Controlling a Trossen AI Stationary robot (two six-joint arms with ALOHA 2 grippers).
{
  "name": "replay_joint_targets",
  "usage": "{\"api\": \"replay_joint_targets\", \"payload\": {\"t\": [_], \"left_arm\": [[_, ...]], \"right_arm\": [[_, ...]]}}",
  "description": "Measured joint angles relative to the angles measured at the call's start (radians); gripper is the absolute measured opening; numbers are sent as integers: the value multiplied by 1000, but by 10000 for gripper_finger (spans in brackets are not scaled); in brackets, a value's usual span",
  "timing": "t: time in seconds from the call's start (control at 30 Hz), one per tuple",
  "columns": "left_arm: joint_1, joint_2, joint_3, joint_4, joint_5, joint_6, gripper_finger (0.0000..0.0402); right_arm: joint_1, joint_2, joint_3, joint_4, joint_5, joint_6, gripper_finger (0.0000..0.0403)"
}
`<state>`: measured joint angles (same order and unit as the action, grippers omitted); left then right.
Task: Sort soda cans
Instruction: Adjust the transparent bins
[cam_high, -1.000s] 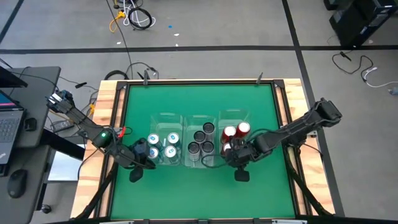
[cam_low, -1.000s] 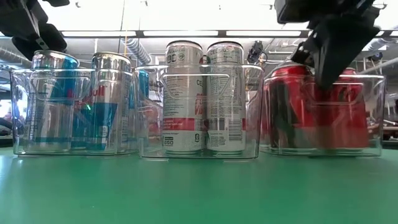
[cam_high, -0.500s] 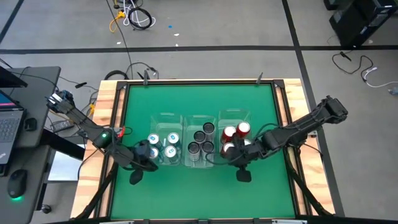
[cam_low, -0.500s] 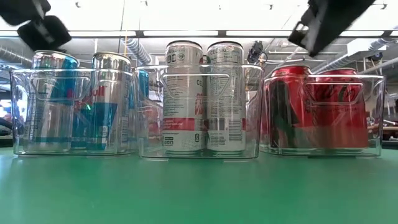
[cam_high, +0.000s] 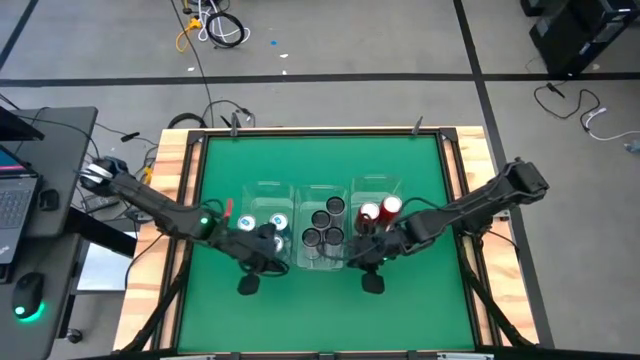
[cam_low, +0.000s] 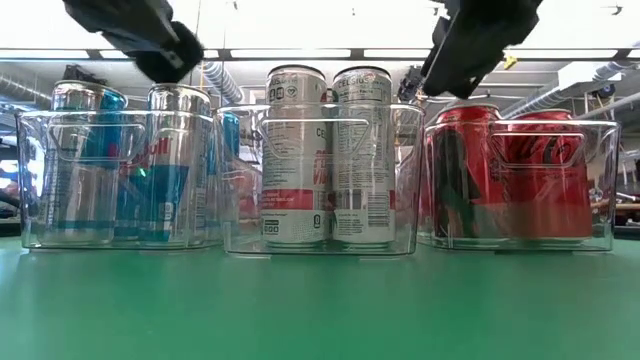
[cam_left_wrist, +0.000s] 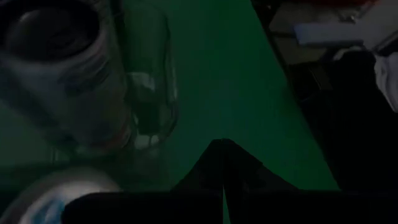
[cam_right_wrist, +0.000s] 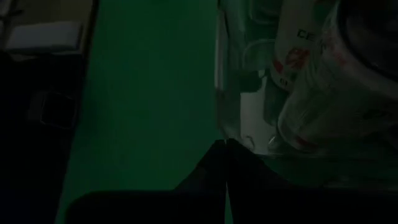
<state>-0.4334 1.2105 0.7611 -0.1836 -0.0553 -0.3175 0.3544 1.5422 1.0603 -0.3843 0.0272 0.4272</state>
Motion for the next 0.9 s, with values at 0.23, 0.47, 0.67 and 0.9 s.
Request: {"api": "replay_joint_targets", "payload": {"t": [0.23, 0.47, 0.67, 0.9], "left_arm": [[58, 155, 101, -57, 55, 115, 0], [88, 252, 141, -35, 53, 162, 0], [112, 260, 151, -37, 42, 183, 0], [134, 247, 147, -51, -9, 205, 0]], "right_arm": [[-16, 12, 0, 18, 3, -11, 0], [-35, 18, 0, 14, 5, -12, 0], [-49, 24, 0, -12, 9, -12, 0], [-43, 4, 53, -82, 25, -51, 0]]}}
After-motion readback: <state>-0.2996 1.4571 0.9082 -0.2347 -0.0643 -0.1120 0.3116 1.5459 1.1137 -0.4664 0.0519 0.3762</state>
